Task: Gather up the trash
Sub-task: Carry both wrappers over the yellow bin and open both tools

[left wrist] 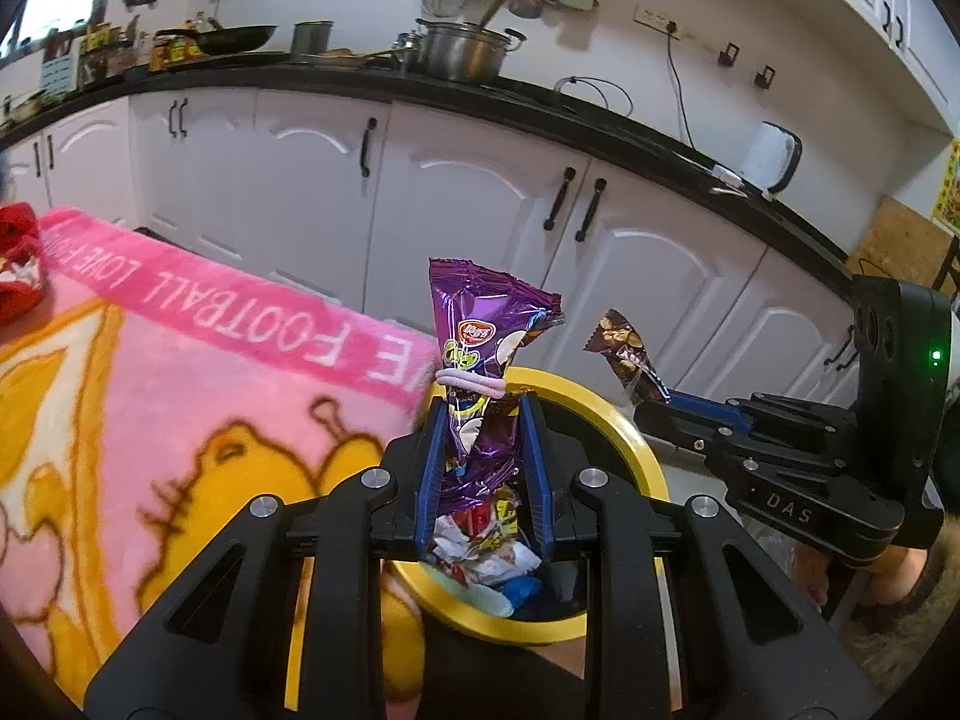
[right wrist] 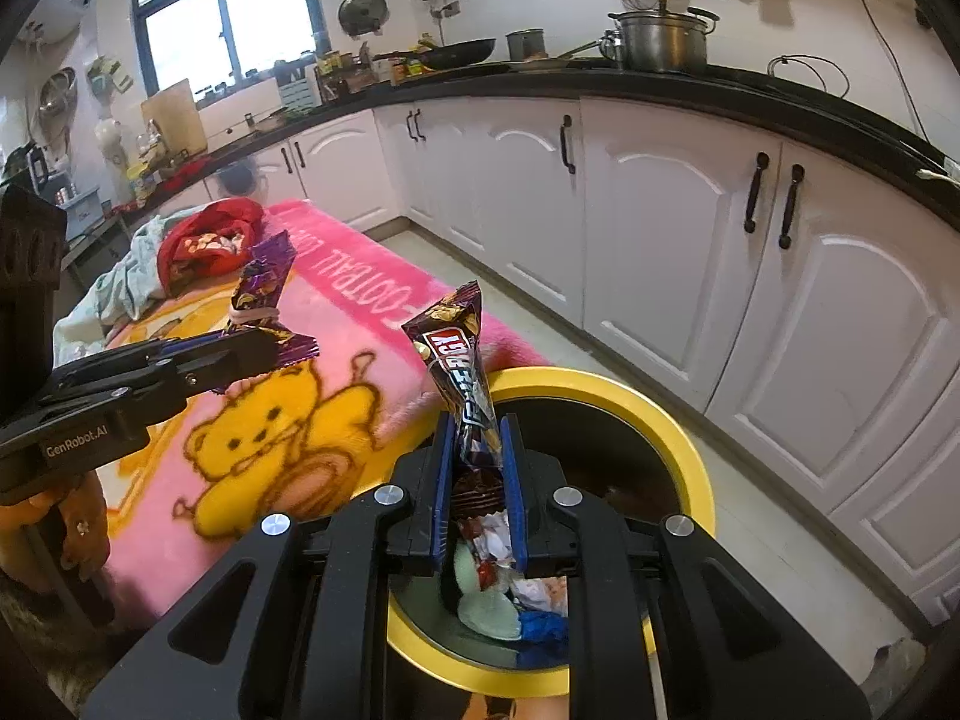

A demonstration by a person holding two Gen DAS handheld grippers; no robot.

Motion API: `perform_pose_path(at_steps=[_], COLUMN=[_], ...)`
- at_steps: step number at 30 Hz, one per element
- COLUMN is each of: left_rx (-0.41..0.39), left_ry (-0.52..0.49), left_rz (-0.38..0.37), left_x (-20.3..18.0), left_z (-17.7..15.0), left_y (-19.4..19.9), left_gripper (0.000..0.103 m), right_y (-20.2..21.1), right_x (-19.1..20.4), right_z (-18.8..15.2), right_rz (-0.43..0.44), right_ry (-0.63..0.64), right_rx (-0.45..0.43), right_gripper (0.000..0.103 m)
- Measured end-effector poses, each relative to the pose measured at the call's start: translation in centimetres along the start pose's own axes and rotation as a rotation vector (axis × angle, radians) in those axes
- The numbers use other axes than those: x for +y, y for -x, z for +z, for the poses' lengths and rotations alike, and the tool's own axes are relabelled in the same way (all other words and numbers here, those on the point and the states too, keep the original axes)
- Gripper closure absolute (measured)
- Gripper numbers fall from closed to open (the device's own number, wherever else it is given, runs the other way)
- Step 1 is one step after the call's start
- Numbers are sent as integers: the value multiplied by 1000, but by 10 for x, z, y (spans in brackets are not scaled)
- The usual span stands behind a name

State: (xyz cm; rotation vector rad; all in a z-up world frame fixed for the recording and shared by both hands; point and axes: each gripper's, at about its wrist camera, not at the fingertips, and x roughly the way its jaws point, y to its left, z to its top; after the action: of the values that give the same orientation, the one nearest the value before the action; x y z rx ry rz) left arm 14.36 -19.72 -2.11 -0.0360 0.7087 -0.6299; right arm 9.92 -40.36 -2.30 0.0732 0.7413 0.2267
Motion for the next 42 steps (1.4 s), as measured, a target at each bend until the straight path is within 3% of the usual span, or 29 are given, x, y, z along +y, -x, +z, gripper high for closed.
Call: perform_pose_path(at_steps=[18, 42], left_rx=[74, 177], left_ry=[-46, 11], left_rz=[-50, -65], left_x=[-28, -13], left_z=[-6, -14], left_y=[-47, -100], left_gripper=[85, 83], right_y=[-17, -63], right_x=[-31, -41], right_z=[-26, -58], right_rz=[-57, -54], right_ry=[-50, -85], right_rx=[58, 202], right_gripper=[88, 87])
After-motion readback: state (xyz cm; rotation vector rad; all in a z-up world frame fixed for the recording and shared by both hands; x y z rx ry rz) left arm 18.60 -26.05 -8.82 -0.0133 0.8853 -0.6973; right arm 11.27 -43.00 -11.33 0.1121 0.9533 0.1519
